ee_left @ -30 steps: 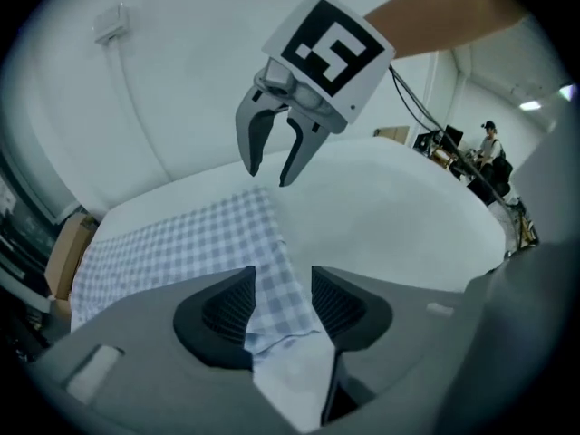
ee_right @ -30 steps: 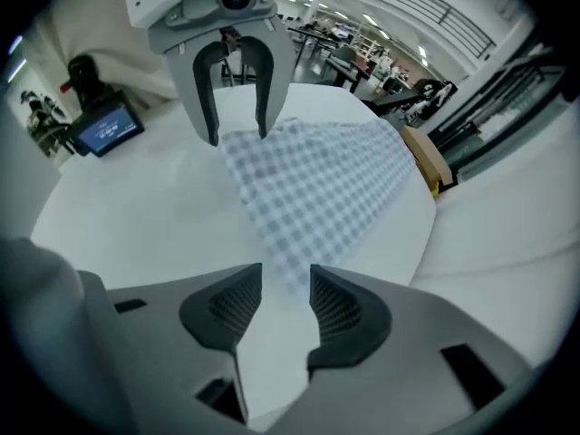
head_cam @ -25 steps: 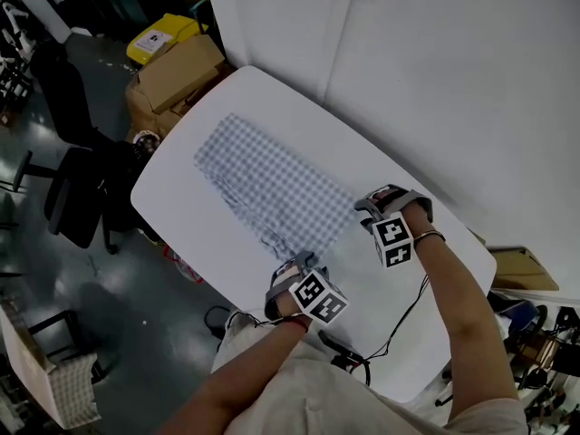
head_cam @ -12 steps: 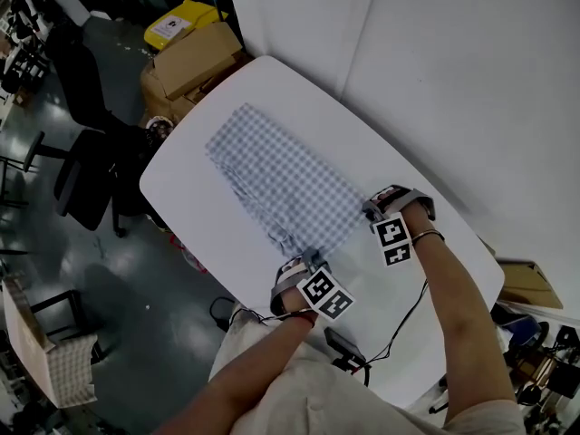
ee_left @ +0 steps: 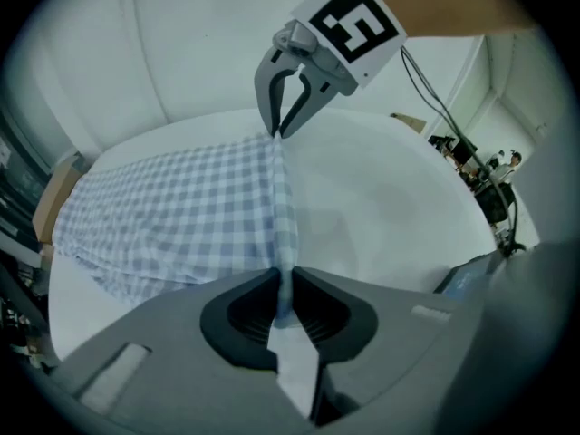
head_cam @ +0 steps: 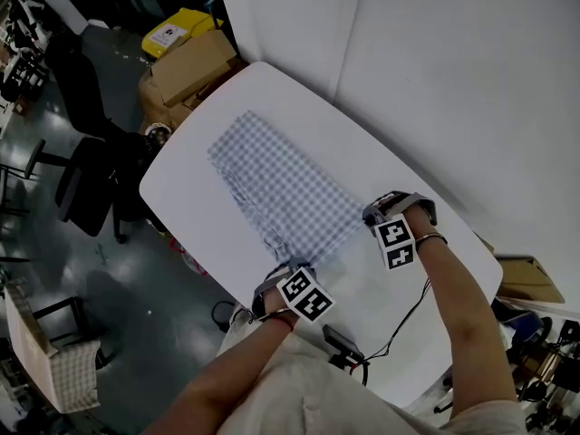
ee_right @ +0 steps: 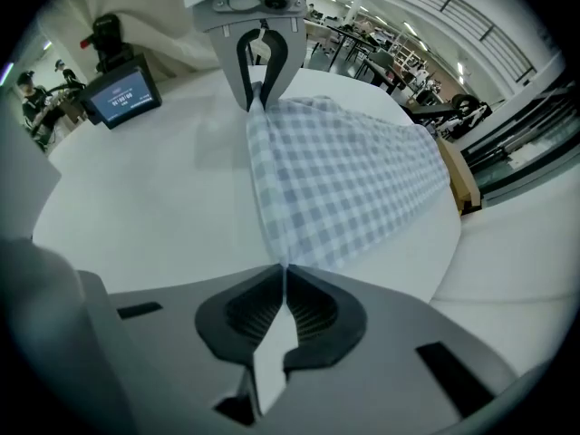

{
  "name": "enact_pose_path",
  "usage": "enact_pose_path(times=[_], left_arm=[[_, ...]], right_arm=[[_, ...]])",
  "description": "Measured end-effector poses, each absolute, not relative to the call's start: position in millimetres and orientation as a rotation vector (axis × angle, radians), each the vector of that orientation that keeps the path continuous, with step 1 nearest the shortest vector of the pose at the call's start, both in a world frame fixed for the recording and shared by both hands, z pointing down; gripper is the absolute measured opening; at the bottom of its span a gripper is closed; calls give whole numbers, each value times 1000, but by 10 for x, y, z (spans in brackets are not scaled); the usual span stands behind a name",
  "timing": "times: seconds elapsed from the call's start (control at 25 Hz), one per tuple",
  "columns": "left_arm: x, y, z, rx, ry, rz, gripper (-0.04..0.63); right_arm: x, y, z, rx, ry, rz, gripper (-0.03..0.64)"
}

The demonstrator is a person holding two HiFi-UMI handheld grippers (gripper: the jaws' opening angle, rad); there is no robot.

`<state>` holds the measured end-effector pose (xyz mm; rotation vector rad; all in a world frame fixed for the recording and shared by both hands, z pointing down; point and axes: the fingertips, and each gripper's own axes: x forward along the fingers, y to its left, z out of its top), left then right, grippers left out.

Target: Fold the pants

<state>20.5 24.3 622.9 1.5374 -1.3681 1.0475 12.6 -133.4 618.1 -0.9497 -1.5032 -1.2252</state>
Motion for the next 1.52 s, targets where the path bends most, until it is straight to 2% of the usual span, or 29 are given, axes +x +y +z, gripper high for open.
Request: enact_pose_path(times=[0.36,0.68,0.8,1.28,1.52], left_arm=[[743,580,5618,1685,-1257,812,51],[1377,827,5114,1778,-941,478,51],[1152,863,5055,1774,-950,432,51],[-476,848,5056,1707,-961,199,51],[-973,811,5118,1702,-855,71,51]], right_arm=[[809,-1030,5737,-970,-1534,-982,28],[1425,-792,5271,-1057,-1359,-708,28],[1225,-728,5128,-1058,-1347,-700,28],[-374,-728,5053,-1043,-1219,-802,28],[-883,-773,5144,-987,-1162,-755,28]])
